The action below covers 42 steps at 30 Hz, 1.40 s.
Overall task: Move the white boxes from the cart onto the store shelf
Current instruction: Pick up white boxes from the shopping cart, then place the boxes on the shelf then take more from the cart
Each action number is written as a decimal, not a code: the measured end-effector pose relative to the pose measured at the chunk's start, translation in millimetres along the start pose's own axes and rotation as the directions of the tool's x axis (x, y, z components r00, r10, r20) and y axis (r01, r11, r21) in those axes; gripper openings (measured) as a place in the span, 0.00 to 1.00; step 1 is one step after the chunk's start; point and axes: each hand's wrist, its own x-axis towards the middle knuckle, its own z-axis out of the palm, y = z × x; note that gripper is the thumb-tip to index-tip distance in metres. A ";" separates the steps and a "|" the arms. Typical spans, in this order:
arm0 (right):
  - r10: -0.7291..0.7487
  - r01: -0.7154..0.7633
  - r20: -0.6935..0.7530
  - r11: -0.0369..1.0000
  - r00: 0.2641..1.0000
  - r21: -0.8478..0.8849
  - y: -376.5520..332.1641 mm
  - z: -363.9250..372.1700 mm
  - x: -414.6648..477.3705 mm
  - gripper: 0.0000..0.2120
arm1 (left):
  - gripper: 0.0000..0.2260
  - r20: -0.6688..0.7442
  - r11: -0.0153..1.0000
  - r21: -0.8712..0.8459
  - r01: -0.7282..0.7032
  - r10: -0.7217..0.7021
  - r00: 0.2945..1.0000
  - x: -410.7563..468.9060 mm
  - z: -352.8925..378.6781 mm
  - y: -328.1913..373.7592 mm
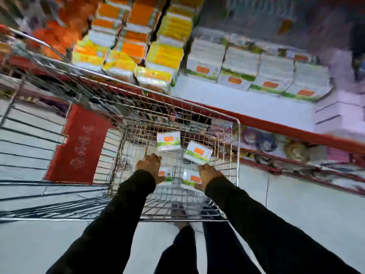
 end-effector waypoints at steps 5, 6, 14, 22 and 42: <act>0.087 -0.079 0.098 0.994 0.991 -0.082 -4.6 31.6 38.8 0.43 | 0.49 0.174 0.997 -0.062 0.046 -0.035 0.984 41.3 48.3 -11.1; 0.103 -0.093 0.101 0.991 0.990 -0.093 -5.3 38.4 47.4 0.42 | 0.50 0.194 0.996 -0.084 0.034 -0.017 0.981 49.4 59.1 -12.0; 0.047 -0.050 -0.043 0.997 0.998 -0.064 -4.4 41.9 62.2 0.34 | 0.40 0.062 0.993 -0.106 -0.060 0.067 0.996 72.8 63.4 -9.6; -0.008 0.003 -0.096 0.998 0.995 -0.057 -9.0 6.8 26.9 0.31 | 0.23 -0.115 0.980 -0.194 -0.035 0.013 0.993 30.5 24.8 -12.1; 0.173 -0.091 -0.699 0.984 0.694 0.154 49.2 -237.9 -136.7 0.24 | 0.24 -0.730 0.971 -0.127 -0.203 0.047 0.682 -57.8 -234.7 53.1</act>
